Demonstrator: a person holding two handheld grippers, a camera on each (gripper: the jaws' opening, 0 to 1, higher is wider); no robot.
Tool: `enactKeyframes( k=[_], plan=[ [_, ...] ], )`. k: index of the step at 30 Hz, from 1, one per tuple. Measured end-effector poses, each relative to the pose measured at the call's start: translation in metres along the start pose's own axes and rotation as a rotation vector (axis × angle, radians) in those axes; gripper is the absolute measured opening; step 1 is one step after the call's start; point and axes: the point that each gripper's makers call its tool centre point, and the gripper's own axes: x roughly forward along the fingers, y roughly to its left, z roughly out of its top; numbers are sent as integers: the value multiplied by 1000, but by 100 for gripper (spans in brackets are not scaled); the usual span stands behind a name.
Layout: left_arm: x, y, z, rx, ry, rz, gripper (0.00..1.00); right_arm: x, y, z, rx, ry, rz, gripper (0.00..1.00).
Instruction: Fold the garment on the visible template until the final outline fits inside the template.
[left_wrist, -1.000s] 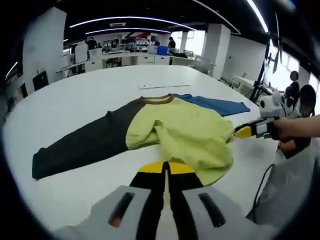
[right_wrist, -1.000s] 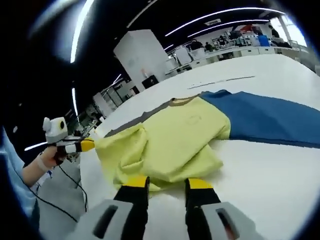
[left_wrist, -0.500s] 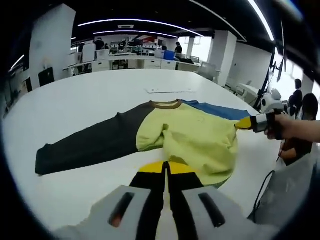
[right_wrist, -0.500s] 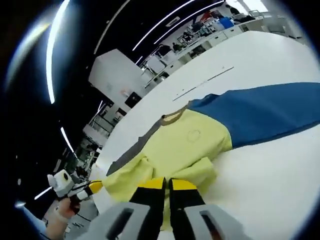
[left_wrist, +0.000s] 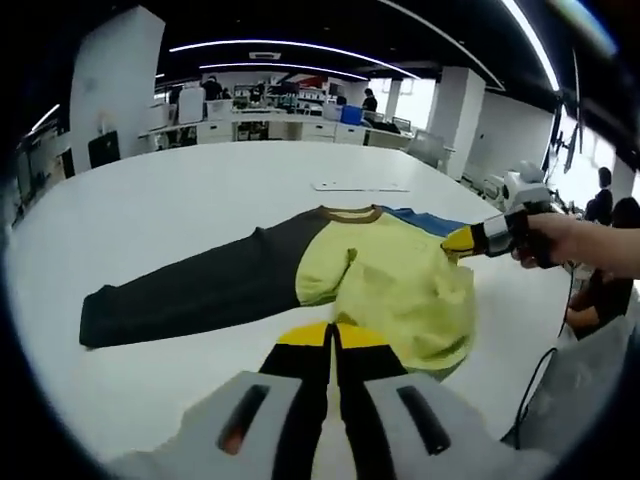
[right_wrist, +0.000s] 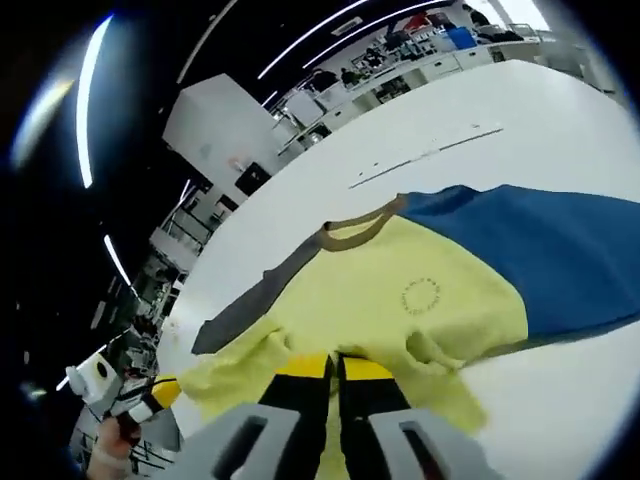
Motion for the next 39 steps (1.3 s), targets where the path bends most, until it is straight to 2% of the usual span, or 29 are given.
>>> enactKeyframes(
  k=[5, 11, 14, 16, 18, 22, 26, 29, 34, 39],
  plan=[
    [0, 0, -7, -12, 12, 0, 0, 10, -6, -3, -33, 23, -25, 0],
    [-1, 2, -10, -20, 17, 2, 0, 13, -11, -5, -80, 41, -36, 0],
    [-1, 2, -11, -20, 21, 2, 0, 10, -11, -6, -165, 52, -34, 1],
    [0, 2, -11, -22, 20, 1, 0, 6, -7, -7, -204, 50, -19, 11],
    [0, 1, -12, -19, 23, 2, 0, 0, -4, -7, -243, 48, -12, 25],
    [0, 1, -13, -18, 28, 1, 0, -13, 1, -5, -333, 32, 6, 39],
    [-1, 1, -14, -16, 32, 0, 0, -27, 5, -8, -439, 46, 35, 63],
    [-1, 1, -14, -16, 33, 0, 0, -35, 4, -10, -459, 46, 42, 73],
    [-2, 1, -15, -14, 37, -1, 0, -43, -8, -7, -472, 46, 42, 83],
    [-2, 2, -16, -12, 44, 0, 0, -51, -21, -8, -547, 58, 11, 98]
  ],
)
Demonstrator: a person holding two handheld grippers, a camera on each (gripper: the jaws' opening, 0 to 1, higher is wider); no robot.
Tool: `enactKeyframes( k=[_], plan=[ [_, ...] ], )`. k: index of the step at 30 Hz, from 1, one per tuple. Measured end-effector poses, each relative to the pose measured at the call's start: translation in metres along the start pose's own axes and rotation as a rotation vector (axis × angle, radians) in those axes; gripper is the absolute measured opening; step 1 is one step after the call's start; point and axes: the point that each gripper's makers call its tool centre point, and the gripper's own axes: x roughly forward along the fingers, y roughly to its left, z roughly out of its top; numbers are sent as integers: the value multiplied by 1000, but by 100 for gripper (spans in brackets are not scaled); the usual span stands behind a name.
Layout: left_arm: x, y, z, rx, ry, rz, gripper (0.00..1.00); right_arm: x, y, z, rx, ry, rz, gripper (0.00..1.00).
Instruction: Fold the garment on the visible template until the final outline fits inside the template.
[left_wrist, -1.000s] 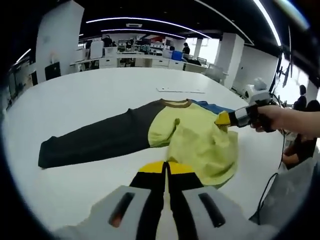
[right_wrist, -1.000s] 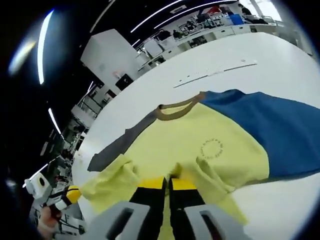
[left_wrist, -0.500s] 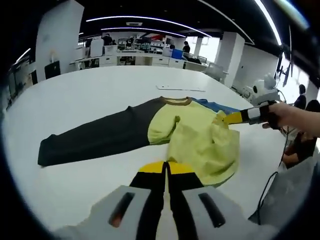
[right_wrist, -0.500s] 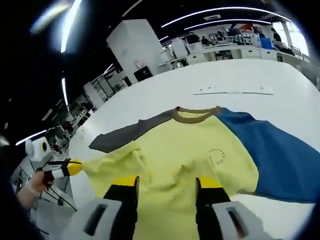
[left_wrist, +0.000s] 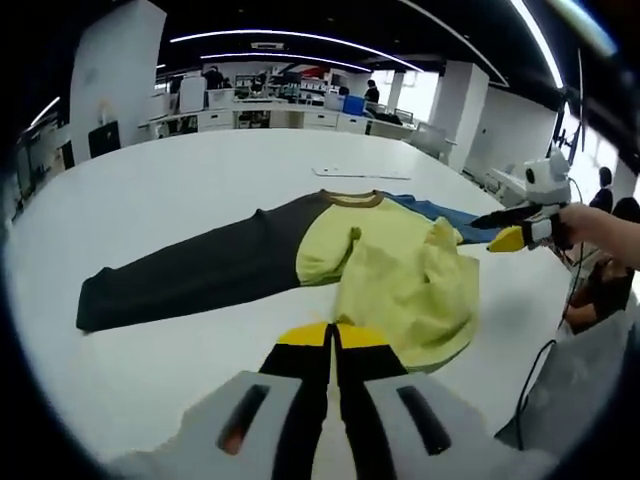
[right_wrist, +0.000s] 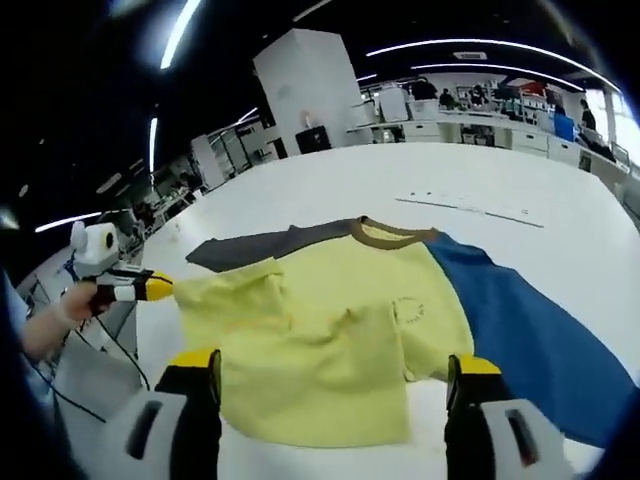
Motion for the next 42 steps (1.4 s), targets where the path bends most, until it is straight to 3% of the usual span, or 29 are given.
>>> enactKeyframes(
  k=[8, 16, 18, 23, 33, 36, 42],
  plan=[
    [0, 2, -3, 1, 5, 5, 0, -5, -18, -22, -48, 57, -43, 83],
    [-1, 2, -9, -4, 15, 8, 0, -3, -29, -46, 31, 111, -69, 55],
    [-1, 3, -10, -5, 14, 11, 0, -2, -33, -52, 52, 125, -81, 53],
    [-2, 4, -15, -11, 23, 14, 0, -1, -35, -56, 74, 133, -91, 35],
    [-3, 4, -18, -15, 30, 16, 0, -2, -37, -60, 145, 134, -96, 14],
    [-3, 4, -18, -18, 31, 16, 0, -4, -40, -62, 161, 137, -105, 2],
    [-2, 5, -21, -21, 39, 17, 0, -13, -40, -61, 211, 124, -110, 0]
  ],
)
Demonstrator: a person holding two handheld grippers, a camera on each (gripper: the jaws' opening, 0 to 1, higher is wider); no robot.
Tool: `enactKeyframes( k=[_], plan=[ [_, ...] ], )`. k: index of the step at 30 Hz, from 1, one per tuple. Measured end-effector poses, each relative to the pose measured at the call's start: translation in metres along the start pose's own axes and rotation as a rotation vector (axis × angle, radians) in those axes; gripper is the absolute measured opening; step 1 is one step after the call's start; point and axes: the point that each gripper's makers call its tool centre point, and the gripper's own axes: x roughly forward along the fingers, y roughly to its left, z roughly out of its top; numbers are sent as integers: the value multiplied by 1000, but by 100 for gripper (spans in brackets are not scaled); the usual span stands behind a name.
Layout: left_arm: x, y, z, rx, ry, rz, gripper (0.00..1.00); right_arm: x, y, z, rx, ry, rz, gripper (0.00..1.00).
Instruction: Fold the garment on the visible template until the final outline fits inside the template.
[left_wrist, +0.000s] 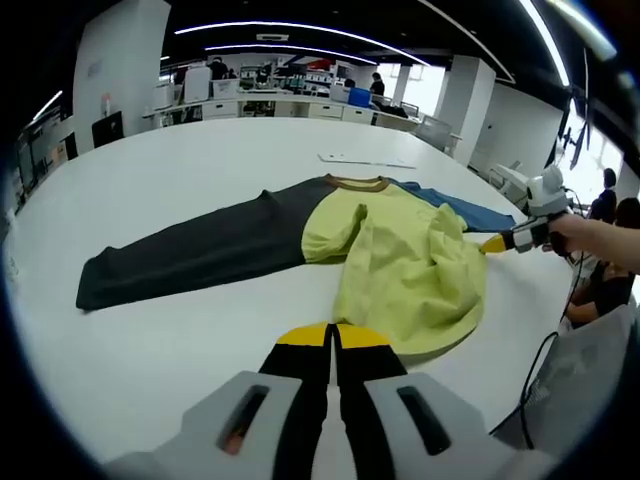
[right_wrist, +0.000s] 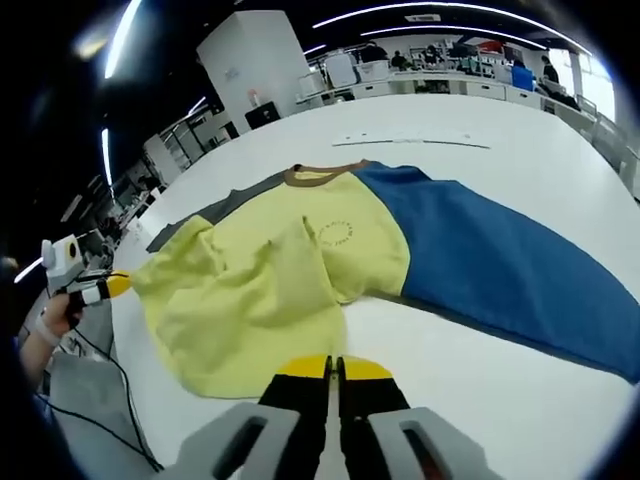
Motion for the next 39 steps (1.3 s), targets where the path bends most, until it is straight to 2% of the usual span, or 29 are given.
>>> enactKeyframes(
  k=[6, 19, 23, 24, 26, 27, 31, 35, 39],
  plan=[
    [-2, 0, -6, 12, 18, -4, 0, -21, 1, -7, 27, -7, 4, 0],
    [-20, -8, -48, 34, 128, -34, 0, -64, 6, -66, 135, 13, 2, 0],
    [-25, -15, -53, 46, 191, -53, 0, -76, 12, -80, 148, 22, 4, 0],
    [-28, -17, -58, 75, 236, -62, 0, -80, 13, -84, 145, 24, 1, 0],
    [-30, -16, -64, 137, 275, -54, 0, -85, 15, -89, 145, 27, -1, 0],
    [-32, -16, -68, 143, 296, -56, 0, -86, 15, -92, 151, 26, -2, 0],
    [-33, -19, -77, 124, 326, -74, 0, -92, 19, -102, 177, 24, 2, 0],
    [-39, -20, -87, 155, 378, -76, 0, -95, 23, -112, 193, 29, 5, 0],
    [-42, -18, -93, 161, 404, -81, 0, -99, 26, -119, 191, 37, 3, 0]
  ],
)
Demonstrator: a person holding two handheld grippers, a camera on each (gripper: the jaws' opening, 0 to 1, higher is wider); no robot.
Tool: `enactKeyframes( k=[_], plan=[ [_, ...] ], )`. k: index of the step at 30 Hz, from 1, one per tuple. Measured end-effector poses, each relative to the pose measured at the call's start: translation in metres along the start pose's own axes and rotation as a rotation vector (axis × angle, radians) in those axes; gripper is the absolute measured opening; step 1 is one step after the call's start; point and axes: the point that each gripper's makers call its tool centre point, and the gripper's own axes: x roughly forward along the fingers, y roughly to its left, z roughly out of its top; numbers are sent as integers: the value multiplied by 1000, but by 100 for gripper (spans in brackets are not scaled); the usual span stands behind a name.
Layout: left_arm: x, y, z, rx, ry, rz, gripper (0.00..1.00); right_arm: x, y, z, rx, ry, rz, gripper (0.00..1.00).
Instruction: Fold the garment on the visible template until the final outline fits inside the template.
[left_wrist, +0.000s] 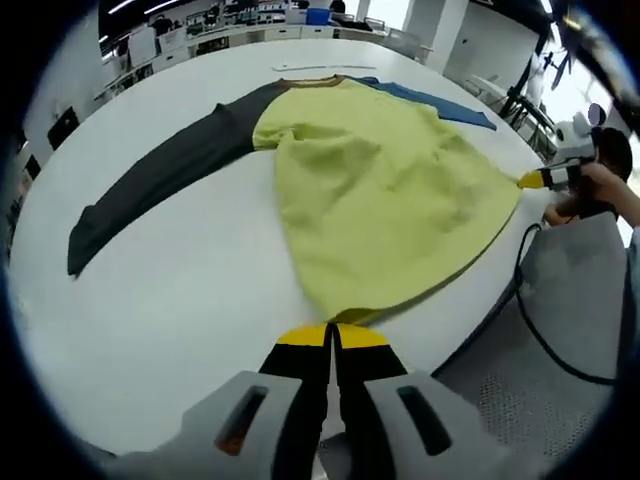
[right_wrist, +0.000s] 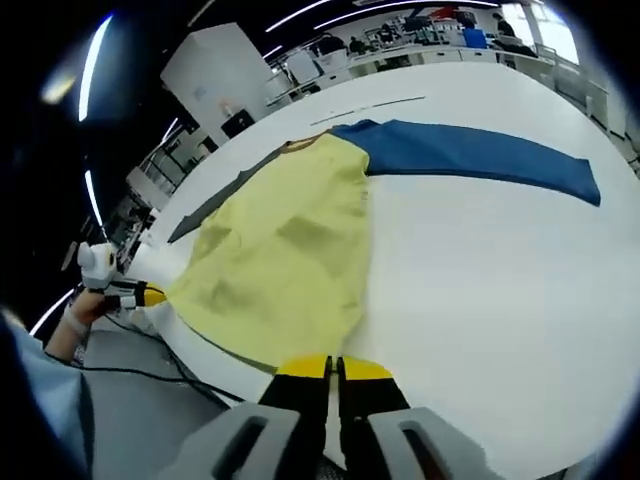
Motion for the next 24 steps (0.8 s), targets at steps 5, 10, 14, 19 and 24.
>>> enactKeyframes(
  k=[5, 10, 14, 19, 24],
  plan=[
    [1, -4, -13, 25, 51, -6, 0, -1, -3, -8, -4, 6, -5, 0],
    [1, -10, -22, 45, 92, -8, 0, -2, -7, -10, 6, 4, -8, 0],
    [3, -15, -28, 47, 117, -18, 0, -3, -11, -12, 12, 1, -13, 0],
    [2, -14, -29, 47, 119, -4, 0, -3, -12, -15, 18, 0, -13, 0],
    [2, -15, -29, 60, 124, 11, 0, -2, -11, -18, 14, 6, -14, 0]
  ],
)
